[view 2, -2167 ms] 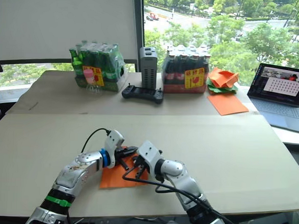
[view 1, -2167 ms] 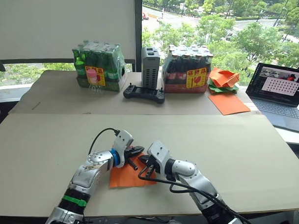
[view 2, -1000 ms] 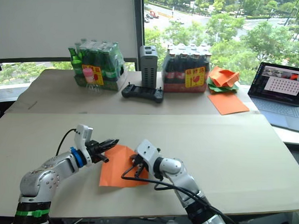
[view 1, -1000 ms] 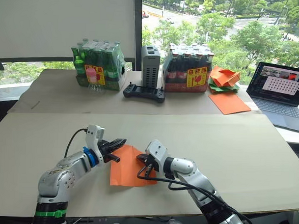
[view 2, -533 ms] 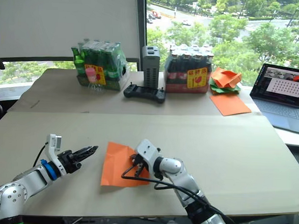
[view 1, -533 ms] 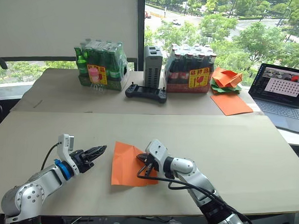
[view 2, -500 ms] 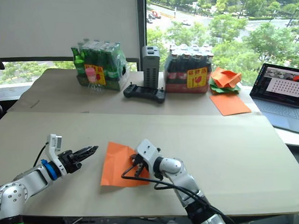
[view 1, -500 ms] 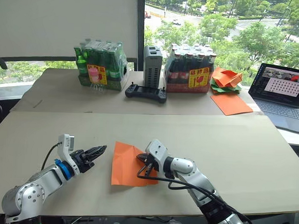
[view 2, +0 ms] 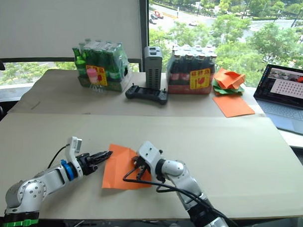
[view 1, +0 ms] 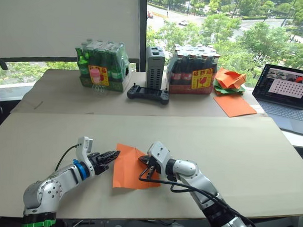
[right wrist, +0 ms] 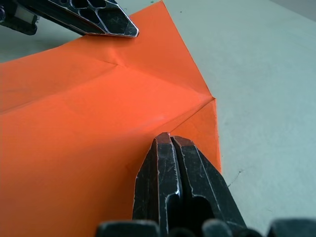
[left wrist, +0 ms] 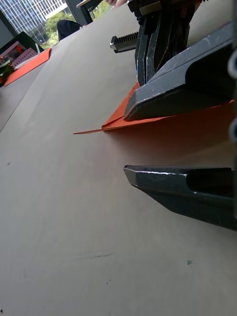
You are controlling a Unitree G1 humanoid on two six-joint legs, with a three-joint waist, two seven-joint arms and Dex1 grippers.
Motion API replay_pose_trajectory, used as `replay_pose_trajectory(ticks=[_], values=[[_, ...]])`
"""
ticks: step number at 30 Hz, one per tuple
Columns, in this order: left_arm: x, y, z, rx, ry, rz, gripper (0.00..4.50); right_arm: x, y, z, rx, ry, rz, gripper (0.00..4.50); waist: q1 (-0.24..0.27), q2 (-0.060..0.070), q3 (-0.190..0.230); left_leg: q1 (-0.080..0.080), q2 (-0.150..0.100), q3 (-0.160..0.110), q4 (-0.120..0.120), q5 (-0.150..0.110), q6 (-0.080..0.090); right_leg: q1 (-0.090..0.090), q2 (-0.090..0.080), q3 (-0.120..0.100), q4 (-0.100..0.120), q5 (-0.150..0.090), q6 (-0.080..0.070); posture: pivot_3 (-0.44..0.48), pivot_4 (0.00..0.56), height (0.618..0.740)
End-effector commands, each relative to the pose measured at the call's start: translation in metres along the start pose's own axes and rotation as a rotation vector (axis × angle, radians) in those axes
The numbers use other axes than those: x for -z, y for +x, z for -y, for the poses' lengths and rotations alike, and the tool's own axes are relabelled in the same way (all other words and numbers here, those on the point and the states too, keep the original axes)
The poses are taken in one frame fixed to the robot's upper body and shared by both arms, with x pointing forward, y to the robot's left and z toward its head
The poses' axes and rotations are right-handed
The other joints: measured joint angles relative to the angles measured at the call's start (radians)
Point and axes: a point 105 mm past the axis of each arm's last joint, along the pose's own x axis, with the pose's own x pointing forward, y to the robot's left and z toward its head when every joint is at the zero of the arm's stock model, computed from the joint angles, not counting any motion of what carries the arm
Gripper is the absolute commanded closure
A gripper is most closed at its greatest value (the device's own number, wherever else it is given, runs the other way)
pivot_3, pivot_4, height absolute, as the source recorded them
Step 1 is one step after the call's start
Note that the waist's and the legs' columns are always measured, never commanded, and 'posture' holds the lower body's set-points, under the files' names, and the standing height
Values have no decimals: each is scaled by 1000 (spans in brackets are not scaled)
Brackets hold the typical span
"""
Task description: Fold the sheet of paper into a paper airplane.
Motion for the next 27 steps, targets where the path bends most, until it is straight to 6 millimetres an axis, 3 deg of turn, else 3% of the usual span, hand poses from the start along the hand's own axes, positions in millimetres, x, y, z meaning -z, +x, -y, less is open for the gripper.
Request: replay_pose_trajectory(ticks=[1, 26, 27], values=[[-11, 2, 3, 12, 37, 29, 2997, 21, -1, -5, -1, 22, -77, 4500, 1, 0, 0, 0, 0, 0, 0, 0, 0, 0, 0, 0, 0, 0, 0, 0, 150, 740], [-16, 10, 25, 88, 84, 25, 2997, 20, 0, -6, 5, 21, -75, 4500, 4, 0, 0, 0, 0, 0, 0, 0, 0, 0, 0, 0, 0, 0, 0, 0, 150, 740], [-16, 10, 25, 92, 84, 26, 3526, 20, 0, -6, 5, 22, -74, 4500, 4, 0, 0, 0, 0, 0, 0, 0, 0, 0, 0, 0, 0, 0, 0, 0, 150, 740]])
